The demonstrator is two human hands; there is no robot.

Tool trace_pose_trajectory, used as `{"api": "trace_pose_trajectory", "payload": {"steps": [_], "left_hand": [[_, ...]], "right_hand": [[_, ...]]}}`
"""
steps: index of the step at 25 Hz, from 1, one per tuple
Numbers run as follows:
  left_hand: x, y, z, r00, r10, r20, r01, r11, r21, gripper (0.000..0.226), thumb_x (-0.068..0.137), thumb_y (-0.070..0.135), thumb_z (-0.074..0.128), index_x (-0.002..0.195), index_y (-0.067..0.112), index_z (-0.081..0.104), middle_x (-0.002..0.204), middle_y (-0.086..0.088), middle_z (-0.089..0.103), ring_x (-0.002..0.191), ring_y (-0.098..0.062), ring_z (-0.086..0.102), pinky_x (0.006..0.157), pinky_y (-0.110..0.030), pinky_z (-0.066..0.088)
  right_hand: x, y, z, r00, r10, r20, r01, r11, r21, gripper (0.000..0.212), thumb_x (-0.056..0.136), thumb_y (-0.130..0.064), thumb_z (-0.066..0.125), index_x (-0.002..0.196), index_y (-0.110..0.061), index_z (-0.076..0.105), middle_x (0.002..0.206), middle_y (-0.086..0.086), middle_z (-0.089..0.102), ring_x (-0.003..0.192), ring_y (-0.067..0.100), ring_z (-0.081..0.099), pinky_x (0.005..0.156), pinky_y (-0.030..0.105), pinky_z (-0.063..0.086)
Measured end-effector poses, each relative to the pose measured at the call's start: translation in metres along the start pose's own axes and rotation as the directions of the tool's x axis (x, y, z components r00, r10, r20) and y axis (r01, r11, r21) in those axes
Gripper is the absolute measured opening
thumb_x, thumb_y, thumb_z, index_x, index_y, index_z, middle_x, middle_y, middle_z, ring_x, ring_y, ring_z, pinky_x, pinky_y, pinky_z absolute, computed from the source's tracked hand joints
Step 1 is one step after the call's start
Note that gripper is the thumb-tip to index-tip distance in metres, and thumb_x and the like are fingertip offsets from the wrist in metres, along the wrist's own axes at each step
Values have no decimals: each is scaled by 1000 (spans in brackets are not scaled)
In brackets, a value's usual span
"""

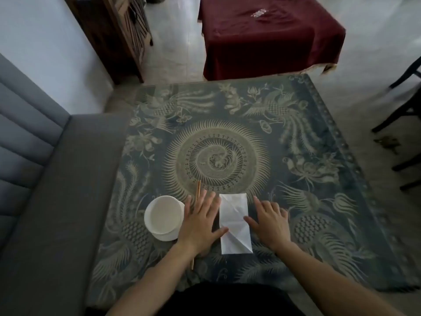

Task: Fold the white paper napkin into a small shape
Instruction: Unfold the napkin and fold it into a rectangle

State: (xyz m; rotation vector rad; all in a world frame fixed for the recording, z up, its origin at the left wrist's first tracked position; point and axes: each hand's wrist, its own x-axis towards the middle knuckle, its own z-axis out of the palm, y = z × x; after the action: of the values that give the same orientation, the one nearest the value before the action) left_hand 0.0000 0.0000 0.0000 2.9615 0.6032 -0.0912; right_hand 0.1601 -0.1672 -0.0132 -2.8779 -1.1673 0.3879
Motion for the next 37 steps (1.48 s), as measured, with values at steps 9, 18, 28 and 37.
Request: {"api": "trace_pose_trajectory", "payload": {"steps": [9,18,28,37], "left_hand": [[1,11,26,966,77,247,-92,994,53,89,88,67,44,154,21,7,163,1,8,148,-26,-10,112,-62,-11],[-3,13,33,952,79,297,-91,995,28,90,89,68,43,155,22,4,164,0,2,148,-25,-14,111,-63,-15],[7,14,31,983,34,179,0,982,-188,66,93,57,40,148,21,35,158,2,29,148,-24,9,116,-54,2],[51,30,-3,764,-305,569,633,186,-751,38,93,52,55,95,16,69,91,-2,72,82,-19,67,59,-28,50]], "right_hand": [[36,-20,3,939,288,186,-343,792,505,44,87,-44,67,124,-21,59,115,4,61,109,27,54,90,43,47],[54,-27,-1,891,397,220,-434,602,671,11,87,-29,71,97,-25,70,96,-3,71,90,19,62,82,41,52],[38,-39,7,969,248,8,-200,758,622,4,88,-29,71,85,-29,67,92,-8,61,87,15,56,72,36,49],[17,-60,9,990,127,-57,-54,727,685,4,89,-29,69,86,-26,70,86,-15,61,74,0,59,62,23,48]]}}
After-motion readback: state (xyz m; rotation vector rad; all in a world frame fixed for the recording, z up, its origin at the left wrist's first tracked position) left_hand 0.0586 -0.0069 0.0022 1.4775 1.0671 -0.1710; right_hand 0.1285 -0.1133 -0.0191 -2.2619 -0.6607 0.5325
